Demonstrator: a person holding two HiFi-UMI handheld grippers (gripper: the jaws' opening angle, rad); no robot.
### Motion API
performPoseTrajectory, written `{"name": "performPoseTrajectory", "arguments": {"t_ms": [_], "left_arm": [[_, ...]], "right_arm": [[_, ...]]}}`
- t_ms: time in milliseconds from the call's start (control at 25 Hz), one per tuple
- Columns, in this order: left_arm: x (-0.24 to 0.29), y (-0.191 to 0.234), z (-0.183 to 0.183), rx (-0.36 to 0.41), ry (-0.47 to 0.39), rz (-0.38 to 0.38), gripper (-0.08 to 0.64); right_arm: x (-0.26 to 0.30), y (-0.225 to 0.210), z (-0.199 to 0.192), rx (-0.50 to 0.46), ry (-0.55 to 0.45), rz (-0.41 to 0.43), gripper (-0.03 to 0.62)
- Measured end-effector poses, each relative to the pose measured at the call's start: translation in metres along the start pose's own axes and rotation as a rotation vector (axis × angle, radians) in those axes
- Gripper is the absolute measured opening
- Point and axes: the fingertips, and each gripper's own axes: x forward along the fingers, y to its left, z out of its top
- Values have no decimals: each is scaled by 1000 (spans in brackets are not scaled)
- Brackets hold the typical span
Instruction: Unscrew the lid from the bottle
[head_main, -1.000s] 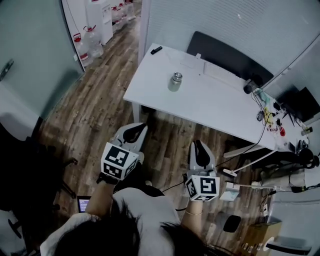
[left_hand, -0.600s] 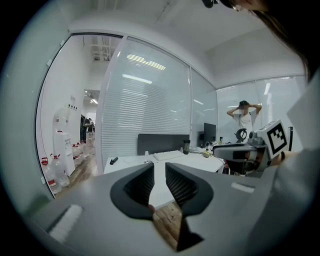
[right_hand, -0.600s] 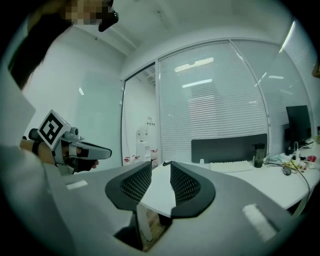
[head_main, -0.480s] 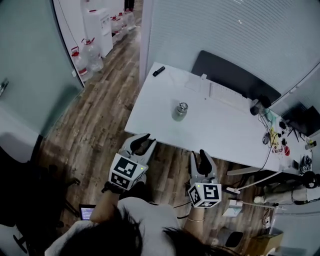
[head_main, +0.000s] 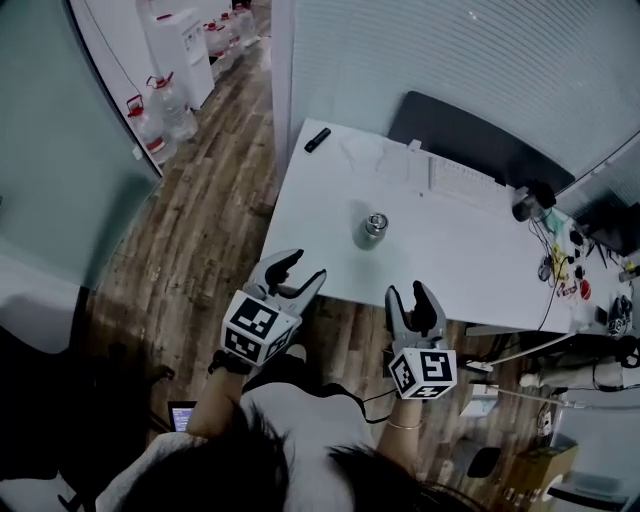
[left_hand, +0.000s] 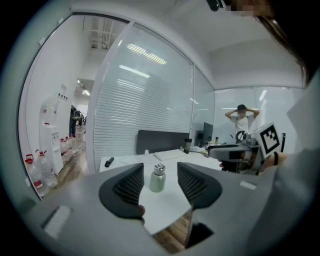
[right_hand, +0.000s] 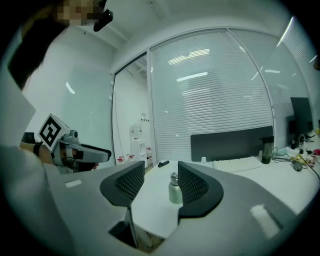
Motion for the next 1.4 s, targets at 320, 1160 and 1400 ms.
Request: {"name": "performPoseTrajectory", "arguments": {"t_ms": [320, 1160, 1400], "left_arm": [[32, 1, -23, -6, 64, -98, 310], [175, 33, 15, 67, 77, -116, 342], [188, 29, -4, 98, 119, -149, 368]], "right_arm": [[21, -12, -11, 23, 45, -27, 213], [151, -84, 8, 8, 84, 173, 225], [168, -90, 5, 3, 106, 231, 225]]}}
